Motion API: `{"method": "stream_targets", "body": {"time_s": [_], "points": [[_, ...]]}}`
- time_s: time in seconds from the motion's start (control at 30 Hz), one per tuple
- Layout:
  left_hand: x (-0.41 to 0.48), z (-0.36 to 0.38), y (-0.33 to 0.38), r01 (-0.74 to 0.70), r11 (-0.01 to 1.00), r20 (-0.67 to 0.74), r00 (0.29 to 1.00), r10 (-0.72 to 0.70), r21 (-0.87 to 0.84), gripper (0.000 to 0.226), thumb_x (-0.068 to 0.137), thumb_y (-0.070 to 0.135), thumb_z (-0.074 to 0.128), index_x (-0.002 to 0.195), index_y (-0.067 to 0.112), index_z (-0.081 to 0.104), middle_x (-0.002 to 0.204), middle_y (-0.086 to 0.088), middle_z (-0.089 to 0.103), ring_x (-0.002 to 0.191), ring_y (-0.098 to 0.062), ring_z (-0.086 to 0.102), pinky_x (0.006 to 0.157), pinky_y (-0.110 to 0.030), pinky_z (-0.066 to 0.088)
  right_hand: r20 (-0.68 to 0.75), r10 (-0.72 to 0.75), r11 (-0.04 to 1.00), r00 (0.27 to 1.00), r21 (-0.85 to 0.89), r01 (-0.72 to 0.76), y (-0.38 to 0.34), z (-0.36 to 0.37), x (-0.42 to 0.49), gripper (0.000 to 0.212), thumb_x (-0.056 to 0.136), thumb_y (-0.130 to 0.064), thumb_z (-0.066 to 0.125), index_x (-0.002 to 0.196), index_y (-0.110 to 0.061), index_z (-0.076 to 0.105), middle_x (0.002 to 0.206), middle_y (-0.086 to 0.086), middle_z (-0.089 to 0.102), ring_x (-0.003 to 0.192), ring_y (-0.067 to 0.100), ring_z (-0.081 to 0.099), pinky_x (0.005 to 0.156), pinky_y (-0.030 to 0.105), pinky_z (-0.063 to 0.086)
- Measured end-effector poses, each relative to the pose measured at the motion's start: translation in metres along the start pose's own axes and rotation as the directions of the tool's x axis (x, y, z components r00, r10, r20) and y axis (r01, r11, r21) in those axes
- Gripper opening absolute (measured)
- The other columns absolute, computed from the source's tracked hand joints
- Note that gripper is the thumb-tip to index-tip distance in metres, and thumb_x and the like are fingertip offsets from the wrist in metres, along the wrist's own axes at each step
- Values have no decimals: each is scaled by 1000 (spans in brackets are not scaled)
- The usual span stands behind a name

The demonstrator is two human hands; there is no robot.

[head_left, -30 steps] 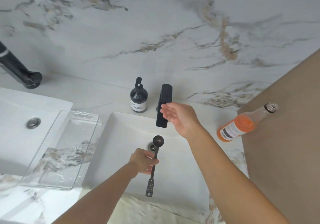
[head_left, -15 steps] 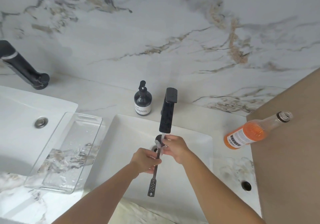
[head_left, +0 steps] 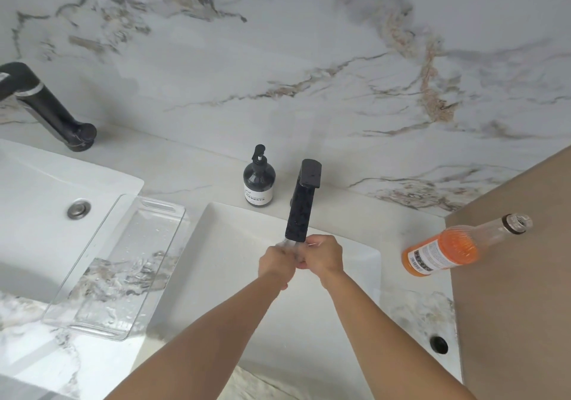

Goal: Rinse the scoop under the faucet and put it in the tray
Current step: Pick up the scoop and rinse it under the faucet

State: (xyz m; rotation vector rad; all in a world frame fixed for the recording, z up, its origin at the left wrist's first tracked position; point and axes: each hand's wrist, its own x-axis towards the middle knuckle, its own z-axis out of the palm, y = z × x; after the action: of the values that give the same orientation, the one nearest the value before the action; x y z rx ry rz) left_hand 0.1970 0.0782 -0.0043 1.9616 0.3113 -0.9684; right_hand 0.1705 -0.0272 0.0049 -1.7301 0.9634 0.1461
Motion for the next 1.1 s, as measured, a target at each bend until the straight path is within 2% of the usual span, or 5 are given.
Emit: {"method": "stream_targets", "body": {"time_s": [0.33, 0.47, 0.67, 0.93, 1.1], "points": [[7, -4, -14, -59, 968, 111, 990, 88, -243, 27, 103, 26, 36, 83, 22, 55, 52, 2, 41, 41, -13, 25, 40, -21, 21, 402, -2, 918, 916, 363, -157, 4, -2, -11, 19, 88, -9, 69, 105, -1, 73, 98, 13, 73, 87, 29, 67, 88, 41, 58], [1, -3, -7, -40, 895, 247, 955, 165, -444, 30, 100, 2, 32, 78, 12, 50, 62, -4, 43, 48, -14, 35, 47, -26, 30, 377, 24, 879, 926, 434, -199, 1, 0, -18, 19, 94, -12, 62, 103, 3, 69, 89, 19, 62, 70, 30, 48, 56, 37, 46], [-4, -7, -10, -27, 858, 257, 949, 183, -513, 21, 102, 5, 43, 88, 3, 59, 62, -7, 62, 45, -15, 52, 43, -22, 43, 355, 37, 926, 934, 339, -165, 2, -13, -20, 19, 91, -11, 66, 107, -2, 72, 85, 15, 68, 61, 27, 52, 67, 39, 52], [-6, -17, 5, 188, 825, 398, 916, 48, -533, 26, 95, -2, 30, 82, 17, 43, 63, -1, 43, 50, -14, 29, 47, -24, 23, -142, -299, 952, 944, 17, 304, -65, -52, -22, 44, 90, -7, 54, 133, -17, 58, 133, -3, 62, 116, 13, 60, 94, 21, 47], [-10, -25, 0, 245, 725, 453, 885, 104, -644, 28, 104, 2, 40, 126, -12, 51, 68, -9, 72, 51, -14, 55, 47, -20, 50, 99, -680, 665, 727, -335, 667, -89, -53, -35, 55, 91, 2, 49, 145, -5, 43, 149, 5, 49, 136, 17, 44, 105, 3, 22]]}}
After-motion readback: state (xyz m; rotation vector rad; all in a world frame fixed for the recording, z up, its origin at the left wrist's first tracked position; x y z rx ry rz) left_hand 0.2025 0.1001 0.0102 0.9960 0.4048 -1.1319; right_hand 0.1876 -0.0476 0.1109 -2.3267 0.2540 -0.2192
